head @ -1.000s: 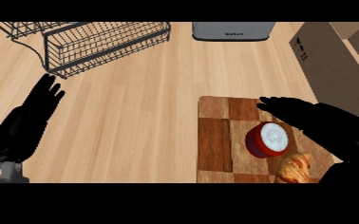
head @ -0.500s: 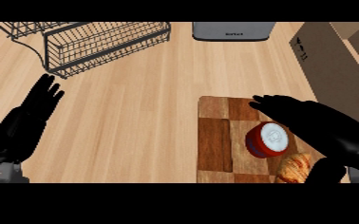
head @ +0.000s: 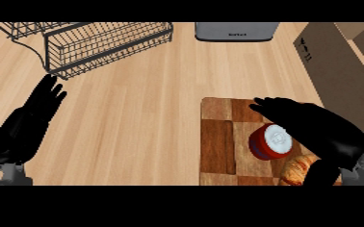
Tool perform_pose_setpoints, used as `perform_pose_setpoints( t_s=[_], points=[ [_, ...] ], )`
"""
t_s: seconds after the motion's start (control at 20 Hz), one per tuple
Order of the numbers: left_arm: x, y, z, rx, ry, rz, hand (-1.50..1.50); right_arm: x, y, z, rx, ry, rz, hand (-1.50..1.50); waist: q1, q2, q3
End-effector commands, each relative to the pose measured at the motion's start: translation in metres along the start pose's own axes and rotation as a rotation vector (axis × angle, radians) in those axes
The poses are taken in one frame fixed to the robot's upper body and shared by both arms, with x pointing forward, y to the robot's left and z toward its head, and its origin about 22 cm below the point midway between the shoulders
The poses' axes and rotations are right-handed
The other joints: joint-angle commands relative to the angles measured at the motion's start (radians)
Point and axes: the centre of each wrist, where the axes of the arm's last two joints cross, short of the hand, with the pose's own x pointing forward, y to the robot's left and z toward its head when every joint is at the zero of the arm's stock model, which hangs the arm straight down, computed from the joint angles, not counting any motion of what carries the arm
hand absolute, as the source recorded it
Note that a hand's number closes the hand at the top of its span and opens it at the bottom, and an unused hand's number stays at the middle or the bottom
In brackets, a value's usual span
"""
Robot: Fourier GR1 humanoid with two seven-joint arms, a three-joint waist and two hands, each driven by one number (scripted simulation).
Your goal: Pick the can from the cutting board and place it in the cardboard box
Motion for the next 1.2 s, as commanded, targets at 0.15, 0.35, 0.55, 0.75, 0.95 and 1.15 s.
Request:
perform_pose_setpoints(
  t_s=[0.15,0.35,0.55,0.75,0.95,1.15],
  points=[
    [-0.013,-0.033,0.005,-0.002,-0.004,-0.002,0.0,0.009,0.031,-0.017,0.025,0.025,0.035,-1.5,-0.002,0.0,0.0],
    [-0.001,-0.016,-0.009,0.01,0.005,0.0,0.0,-0.002,0.045,-0.024,0.063,0.021,0.034,-1.5,-0.002,0.0,0.0],
    [0.011,-0.004,-0.007,-0.005,0.008,-0.004,0.0,-0.004,0.016,-0.018,0.081,0.046,0.054,-1.5,-0.001,0.0,0.0],
    [-0.017,0.0,-0.004,0.003,0.003,0.024,0.0,0.005,0.035,-0.045,0.088,0.047,0.046,-1.5,0.001,0.001,0.0],
    [-0.003,0.008,-0.003,0.005,0.001,0.007,0.0,-0.012,0.037,-0.042,0.09,0.053,0.046,-1.5,0.0,0.0,0.0],
    [0.0,-0.001,-0.017,0.013,0.002,-0.024,0.0,-0.001,0.063,-0.051,0.088,0.051,0.04,-1.5,-0.003,0.0,0.0]
  ],
)
